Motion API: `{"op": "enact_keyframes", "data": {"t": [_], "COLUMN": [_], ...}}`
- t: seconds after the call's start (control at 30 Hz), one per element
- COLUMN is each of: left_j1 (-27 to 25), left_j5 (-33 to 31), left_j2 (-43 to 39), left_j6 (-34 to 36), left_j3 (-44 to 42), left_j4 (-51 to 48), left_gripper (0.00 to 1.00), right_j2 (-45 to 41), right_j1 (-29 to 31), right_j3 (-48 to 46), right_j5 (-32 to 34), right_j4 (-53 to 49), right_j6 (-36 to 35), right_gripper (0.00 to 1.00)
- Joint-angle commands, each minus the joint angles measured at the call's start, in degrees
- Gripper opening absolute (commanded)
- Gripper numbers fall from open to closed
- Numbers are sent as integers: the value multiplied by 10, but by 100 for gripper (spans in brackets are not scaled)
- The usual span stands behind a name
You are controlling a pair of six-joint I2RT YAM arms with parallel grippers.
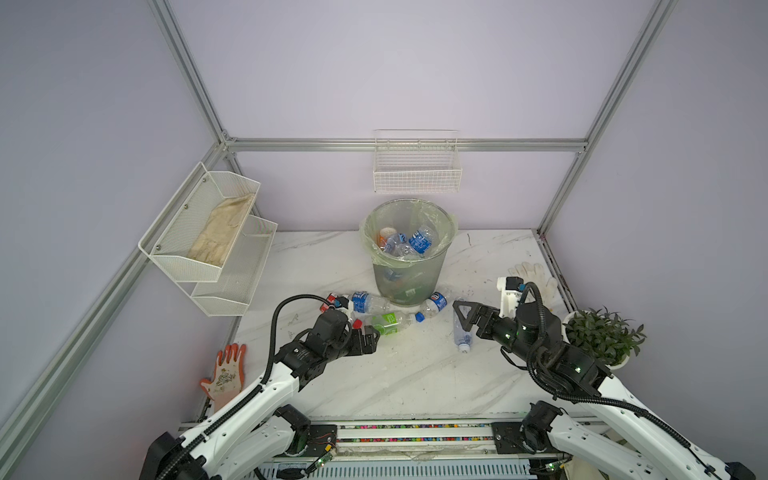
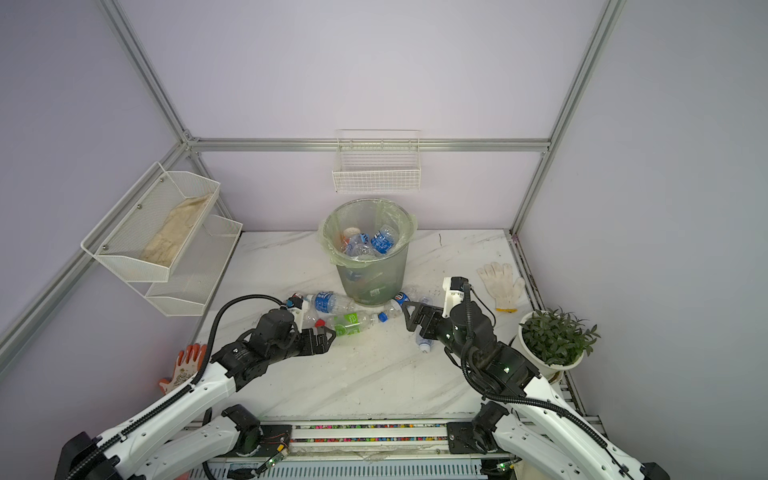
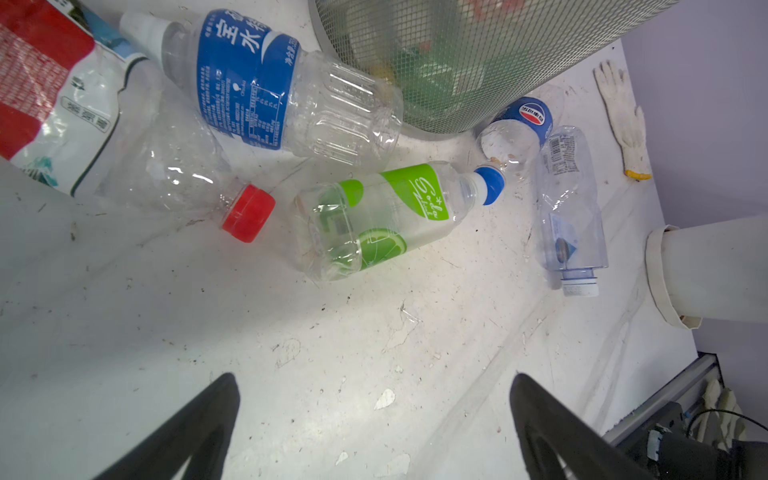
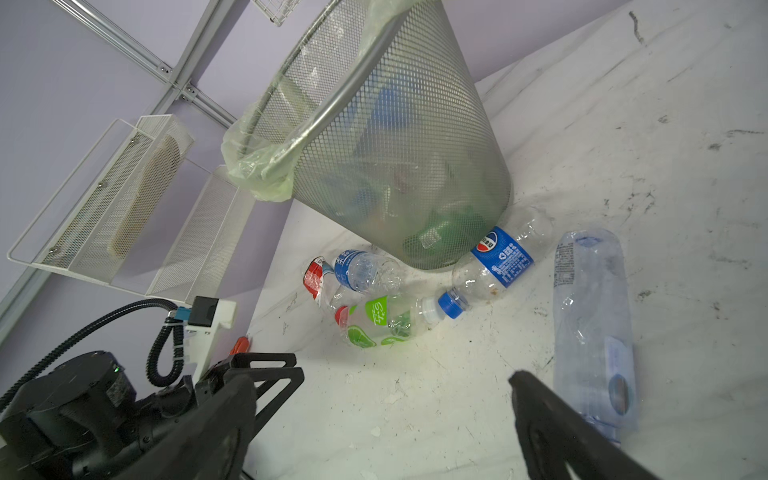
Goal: Throw the plastic bottles in the bin
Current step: 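Lower the left gripper toward the green-labelled Soda bottle in the pile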
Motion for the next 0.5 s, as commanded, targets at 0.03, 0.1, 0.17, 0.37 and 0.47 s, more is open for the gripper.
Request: {"op": "enact_keyframes", "data": {"t": [0.03, 0.1, 0.17, 0.37, 0.47], "left_j1": [2, 2, 3, 5, 7], "left_j5": [-8, -20, -27, -61, -69], "left_j2": [48, 77, 103, 171, 206], "left_j6": [45, 58, 68, 75, 79], "left_j3": [79, 90, 99, 134, 155], "left_j4": [64, 75, 88, 91, 78], "left_gripper": [100, 100, 100, 100, 100], "right_j2": [-24, -34, -44, -69, -83], "right_j1": [0, 0, 0, 0, 0], "right_j3": [-14, -23, -31, -40, -52], "right_j5": [-5, -10, -13, -9, -13], "right_j4": [-5, -9, -10, -31, -34], "right_j6": [25, 29, 34, 40, 45], "right_gripper": [97, 98, 98, 97, 98]}}
